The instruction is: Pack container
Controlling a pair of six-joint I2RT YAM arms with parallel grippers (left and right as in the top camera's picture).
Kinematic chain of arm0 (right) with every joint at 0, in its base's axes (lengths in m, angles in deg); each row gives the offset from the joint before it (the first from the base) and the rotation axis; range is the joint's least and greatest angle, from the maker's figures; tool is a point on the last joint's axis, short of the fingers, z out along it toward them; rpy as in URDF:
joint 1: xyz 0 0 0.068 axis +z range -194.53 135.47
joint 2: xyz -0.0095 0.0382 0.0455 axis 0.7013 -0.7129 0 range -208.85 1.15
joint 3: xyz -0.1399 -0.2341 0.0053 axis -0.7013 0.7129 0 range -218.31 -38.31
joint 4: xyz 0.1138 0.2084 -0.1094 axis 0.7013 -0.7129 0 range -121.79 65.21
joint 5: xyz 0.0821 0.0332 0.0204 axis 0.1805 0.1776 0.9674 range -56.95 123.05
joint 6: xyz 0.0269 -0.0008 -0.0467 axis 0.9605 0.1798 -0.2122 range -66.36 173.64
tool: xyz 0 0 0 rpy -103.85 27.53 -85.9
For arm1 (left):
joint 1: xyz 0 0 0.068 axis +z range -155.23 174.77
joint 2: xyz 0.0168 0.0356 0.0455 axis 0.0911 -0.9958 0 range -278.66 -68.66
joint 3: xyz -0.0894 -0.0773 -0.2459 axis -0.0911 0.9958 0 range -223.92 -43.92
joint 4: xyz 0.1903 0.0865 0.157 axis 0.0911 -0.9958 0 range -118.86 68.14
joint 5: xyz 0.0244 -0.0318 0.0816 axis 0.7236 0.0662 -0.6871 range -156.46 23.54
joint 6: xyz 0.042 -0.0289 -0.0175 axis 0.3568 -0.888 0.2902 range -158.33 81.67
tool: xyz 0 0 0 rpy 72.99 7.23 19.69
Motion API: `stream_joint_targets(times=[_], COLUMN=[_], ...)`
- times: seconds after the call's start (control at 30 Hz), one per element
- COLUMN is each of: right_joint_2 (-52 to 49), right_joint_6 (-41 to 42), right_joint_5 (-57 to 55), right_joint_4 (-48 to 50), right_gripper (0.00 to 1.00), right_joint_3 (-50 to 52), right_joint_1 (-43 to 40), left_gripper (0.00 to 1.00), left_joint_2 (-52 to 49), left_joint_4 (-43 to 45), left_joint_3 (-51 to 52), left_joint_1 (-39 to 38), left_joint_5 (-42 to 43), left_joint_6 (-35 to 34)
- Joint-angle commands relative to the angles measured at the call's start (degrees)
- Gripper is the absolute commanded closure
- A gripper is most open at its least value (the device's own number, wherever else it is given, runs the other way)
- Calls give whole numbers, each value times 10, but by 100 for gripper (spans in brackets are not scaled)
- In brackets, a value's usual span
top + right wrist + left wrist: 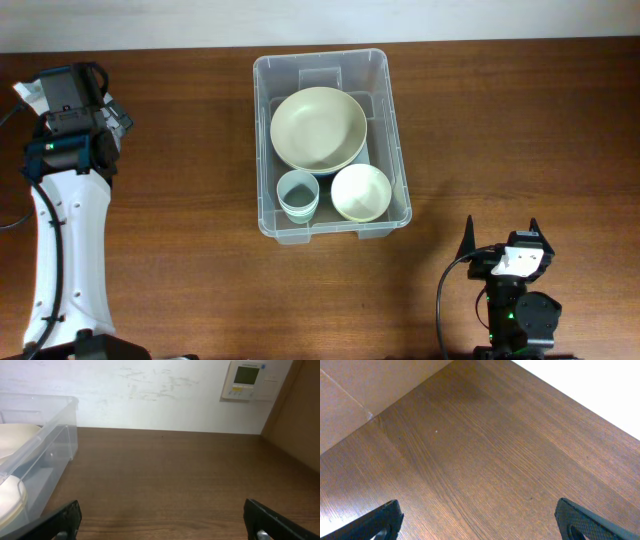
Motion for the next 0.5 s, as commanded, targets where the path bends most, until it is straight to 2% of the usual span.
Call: stream_joint_targets(times=[0.0, 0.13, 0.27, 0.47], right_joint_2=[7, 7, 7, 7], right_joint_6=[-5, -5, -5, -5], right_joint_5=[3, 3, 3, 3], right_joint_4=[-2, -2, -2, -2], right_gripper=[1, 1, 1, 1], right_joint_3=[5, 5, 5, 5], right_joint_1=[5, 5, 5, 5], left_gripper=[1, 1, 1, 0], left_joint_2=[1, 1, 30, 184], left_joint_4=[0, -4, -4, -64], left_joint_3=[-6, -6, -6, -4], left_joint_1=[3, 3, 3, 3], left_joint_5=[-8, -7, 32, 105], left_joint_6=[5, 5, 5, 5])
